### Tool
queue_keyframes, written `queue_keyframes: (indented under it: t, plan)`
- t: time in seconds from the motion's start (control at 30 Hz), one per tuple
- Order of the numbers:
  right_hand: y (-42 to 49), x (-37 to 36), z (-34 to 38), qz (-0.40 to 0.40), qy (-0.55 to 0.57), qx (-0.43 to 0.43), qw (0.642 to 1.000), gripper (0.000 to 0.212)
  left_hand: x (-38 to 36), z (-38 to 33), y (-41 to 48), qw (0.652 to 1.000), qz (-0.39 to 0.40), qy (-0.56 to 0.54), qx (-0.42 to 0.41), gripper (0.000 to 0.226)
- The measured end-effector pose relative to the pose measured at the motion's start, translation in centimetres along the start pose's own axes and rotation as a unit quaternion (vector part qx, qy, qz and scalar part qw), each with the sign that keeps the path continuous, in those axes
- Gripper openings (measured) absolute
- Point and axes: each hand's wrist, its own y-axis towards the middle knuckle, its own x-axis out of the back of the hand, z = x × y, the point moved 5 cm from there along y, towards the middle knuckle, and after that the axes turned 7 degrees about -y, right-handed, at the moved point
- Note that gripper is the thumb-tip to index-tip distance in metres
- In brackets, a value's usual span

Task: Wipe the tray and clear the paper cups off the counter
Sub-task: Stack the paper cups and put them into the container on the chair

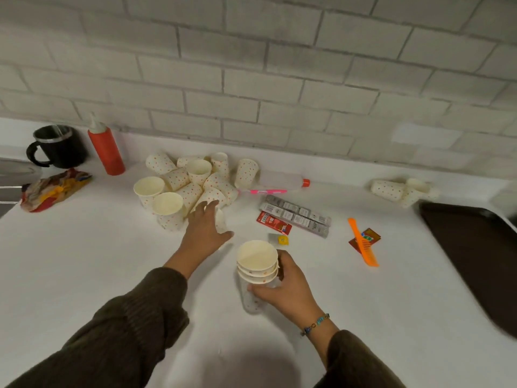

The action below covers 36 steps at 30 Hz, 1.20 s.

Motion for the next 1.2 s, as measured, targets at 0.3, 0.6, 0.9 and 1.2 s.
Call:
queue_keyframes:
  t: [0.3,0.6,0.9,1.2]
  plan:
    - [-3.1,3.9,-3.1,-0.054,0.019,-0.020,0.998,0.064,-0.8,-1.0,-0.7,0.997,-0.067,-0.024,-0.012,0.059]
    - [-7.2,11.1,-8.7,-0.120,0.064,-0.037,0.990,0.089,-9.2,-7.4,-13.2,0.773,0.104,-0.593,0.201,0.034]
    - [-17.6,24.0,-18.4,-0.201,0.084,-0.045,0.975,0.081,-21.9,-20.3,-24.3,0.883,0.308,-0.353,0.043,0.076]
    - [-32.8,33.3,-32.2,-0.228,0.045,-0.128,0.964,0.079,-38.0,-30.5,-36.7,0.887,0.396,-0.234,-0.031,0.031]
